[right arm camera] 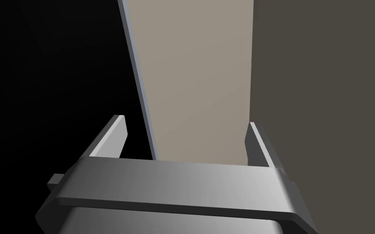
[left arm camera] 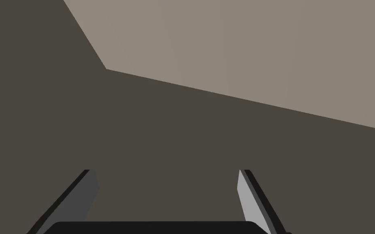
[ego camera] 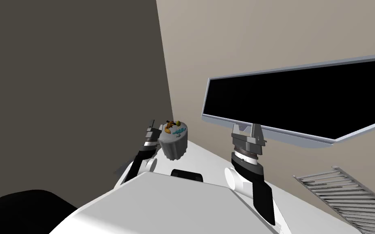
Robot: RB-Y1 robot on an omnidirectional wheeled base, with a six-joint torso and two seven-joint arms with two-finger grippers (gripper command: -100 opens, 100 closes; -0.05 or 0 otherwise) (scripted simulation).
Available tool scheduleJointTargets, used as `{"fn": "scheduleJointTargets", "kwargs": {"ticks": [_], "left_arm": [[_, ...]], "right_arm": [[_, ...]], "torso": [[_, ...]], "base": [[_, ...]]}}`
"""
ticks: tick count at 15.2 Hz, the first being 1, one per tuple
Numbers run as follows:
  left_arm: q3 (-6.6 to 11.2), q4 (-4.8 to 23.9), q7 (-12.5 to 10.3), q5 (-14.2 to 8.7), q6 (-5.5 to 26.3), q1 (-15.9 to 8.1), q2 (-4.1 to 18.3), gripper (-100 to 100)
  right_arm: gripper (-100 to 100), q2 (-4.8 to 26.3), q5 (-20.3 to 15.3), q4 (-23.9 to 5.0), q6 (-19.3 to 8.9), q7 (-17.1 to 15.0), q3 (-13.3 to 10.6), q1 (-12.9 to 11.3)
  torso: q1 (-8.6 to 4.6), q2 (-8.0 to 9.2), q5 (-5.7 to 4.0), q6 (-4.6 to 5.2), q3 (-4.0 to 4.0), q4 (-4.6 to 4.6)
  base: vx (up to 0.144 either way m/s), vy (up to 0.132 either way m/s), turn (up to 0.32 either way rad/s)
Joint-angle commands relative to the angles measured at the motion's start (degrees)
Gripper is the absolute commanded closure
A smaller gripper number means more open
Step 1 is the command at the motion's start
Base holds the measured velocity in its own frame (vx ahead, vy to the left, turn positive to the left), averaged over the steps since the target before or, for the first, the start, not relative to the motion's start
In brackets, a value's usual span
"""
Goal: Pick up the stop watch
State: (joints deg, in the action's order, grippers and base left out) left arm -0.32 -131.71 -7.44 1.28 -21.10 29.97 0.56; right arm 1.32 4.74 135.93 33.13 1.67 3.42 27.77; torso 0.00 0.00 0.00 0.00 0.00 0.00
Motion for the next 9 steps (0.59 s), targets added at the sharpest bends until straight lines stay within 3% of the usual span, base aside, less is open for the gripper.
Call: {"fn": "scheduleJointTargets", "kwargs": {"ticks": [1,6,9], "left_arm": [[0.4,0.19,-0.37,-0.13,0.43,-0.24,1.76,-100],[3.47,1.99,-3.21,-1.41,4.55,-2.08,7.18,-100],[5.32,3.28,-4.9,-2.31,7.46,-3.17,8.87,-100]], "right_arm": [[0,0.0,0.0,0.0,0.0,0.0,0.0,0.0],[0,-0.01,0.0,0.0,0.0,0.0,-0.01,0.0],[0,-0.01,0.0,0.0,0.0,0.0,-0.01,0.0]], "torso": [[0.0,0.0,0.0,0.0,0.0,0.0],[-0.34,-0.03,-0.07,0.01,-0.02,-0.01],[-0.46,-0.07,-0.1,0.01,-0.04,-0.01]], "base": [[0.0,-0.011,-0.011],[0.004,-0.079,-0.042],[0.018,-0.109,-0.051]]}}
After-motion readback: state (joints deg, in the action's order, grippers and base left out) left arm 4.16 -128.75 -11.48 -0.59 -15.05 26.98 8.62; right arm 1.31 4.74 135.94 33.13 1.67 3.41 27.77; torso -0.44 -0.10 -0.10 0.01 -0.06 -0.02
